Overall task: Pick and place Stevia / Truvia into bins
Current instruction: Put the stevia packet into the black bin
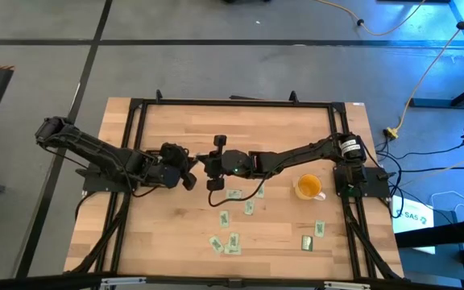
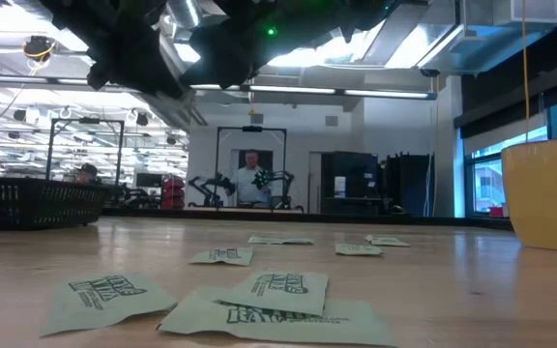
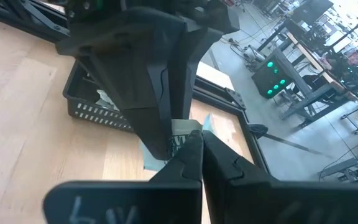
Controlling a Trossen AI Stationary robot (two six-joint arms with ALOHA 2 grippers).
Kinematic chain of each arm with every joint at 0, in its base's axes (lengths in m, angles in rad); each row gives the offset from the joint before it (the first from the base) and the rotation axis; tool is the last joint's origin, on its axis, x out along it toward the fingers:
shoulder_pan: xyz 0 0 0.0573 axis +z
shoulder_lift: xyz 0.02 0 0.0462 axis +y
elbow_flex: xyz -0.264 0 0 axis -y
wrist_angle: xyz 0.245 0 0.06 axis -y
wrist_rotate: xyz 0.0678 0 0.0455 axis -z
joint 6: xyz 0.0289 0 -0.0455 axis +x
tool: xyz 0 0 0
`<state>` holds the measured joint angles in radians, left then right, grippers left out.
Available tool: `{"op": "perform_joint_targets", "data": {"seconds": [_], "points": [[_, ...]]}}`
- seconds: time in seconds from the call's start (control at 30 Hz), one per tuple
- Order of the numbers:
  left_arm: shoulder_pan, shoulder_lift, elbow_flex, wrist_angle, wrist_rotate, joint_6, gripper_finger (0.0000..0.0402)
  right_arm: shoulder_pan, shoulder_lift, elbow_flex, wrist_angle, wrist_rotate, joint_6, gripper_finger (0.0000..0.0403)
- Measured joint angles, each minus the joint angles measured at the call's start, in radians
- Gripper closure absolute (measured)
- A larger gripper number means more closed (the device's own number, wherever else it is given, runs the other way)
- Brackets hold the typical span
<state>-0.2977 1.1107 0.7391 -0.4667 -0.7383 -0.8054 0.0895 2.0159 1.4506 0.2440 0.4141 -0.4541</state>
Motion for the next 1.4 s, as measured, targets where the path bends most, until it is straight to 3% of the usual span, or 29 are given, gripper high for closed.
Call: {"op": "perform_joint_targets", "data": {"seconds": [0.13, 0.37, 0.5, 0.7, 0.93, 1.1, 1.23, 1.4], "points": [[0.000, 0.000, 0.000, 0.000, 0.000, 0.006, 0.0393, 0.000, 0.000, 0.000, 0.000, 0.000, 0.000, 0.0400], [0.000, 0.000, 0.000, -0.016, 0.002, 0.011, 0.0393, 0.000, 0.000, 0.002, -0.044, -0.001, 0.000, 0.0375], [0.000, 0.000, 0.000, -0.063, 0.011, 0.087, 0.0393, 0.000, 0.000, 0.002, -0.137, 0.001, 0.003, 0.0337], [-0.001, 0.000, 0.000, -0.200, 0.137, 0.103, 0.0393, -0.001, 0.000, 0.002, -0.384, 0.003, 0.067, 0.0278], [-0.001, 0.000, 0.000, -0.489, 0.315, -0.161, 0.0393, -0.014, 0.000, 0.001, -0.673, 0.003, 0.226, 0.0264], [-0.001, 0.000, 0.000, -0.678, 0.464, -0.350, 0.0393, -0.023, 0.000, 0.001, -0.769, 0.003, 0.306, 0.0263], [-0.001, 0.000, 0.000, -0.744, 0.504, -0.433, 0.0393, -0.024, 0.000, 0.001, -0.774, 0.002, 0.319, 0.0263], [-0.001, 0.000, 0.000, -0.738, 0.484, -0.424, 0.0378, -0.024, 0.000, 0.001, -0.778, -0.032, 0.320, 0.0263]]}}
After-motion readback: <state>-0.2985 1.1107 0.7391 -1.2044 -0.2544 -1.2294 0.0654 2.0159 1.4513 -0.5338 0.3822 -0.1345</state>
